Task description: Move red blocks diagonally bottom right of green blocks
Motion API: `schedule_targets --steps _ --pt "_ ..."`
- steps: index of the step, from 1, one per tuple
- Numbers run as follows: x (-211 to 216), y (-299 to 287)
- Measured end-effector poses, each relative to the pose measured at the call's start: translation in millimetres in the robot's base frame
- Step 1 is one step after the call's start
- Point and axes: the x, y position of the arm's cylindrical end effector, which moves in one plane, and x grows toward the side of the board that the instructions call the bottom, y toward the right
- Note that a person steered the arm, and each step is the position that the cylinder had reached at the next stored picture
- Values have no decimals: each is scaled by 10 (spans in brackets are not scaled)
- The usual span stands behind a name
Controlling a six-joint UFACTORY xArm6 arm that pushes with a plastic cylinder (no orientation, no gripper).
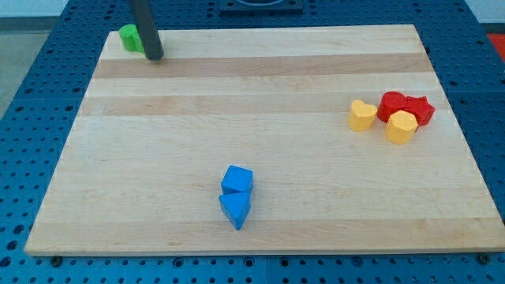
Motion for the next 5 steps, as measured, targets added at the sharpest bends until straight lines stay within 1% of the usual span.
schedule_targets --steps 1,2,3,4,5 --pt "317 455" --pt "352 502" --pt "244 815" --pt "-192 1504" --pt "-471 2427"
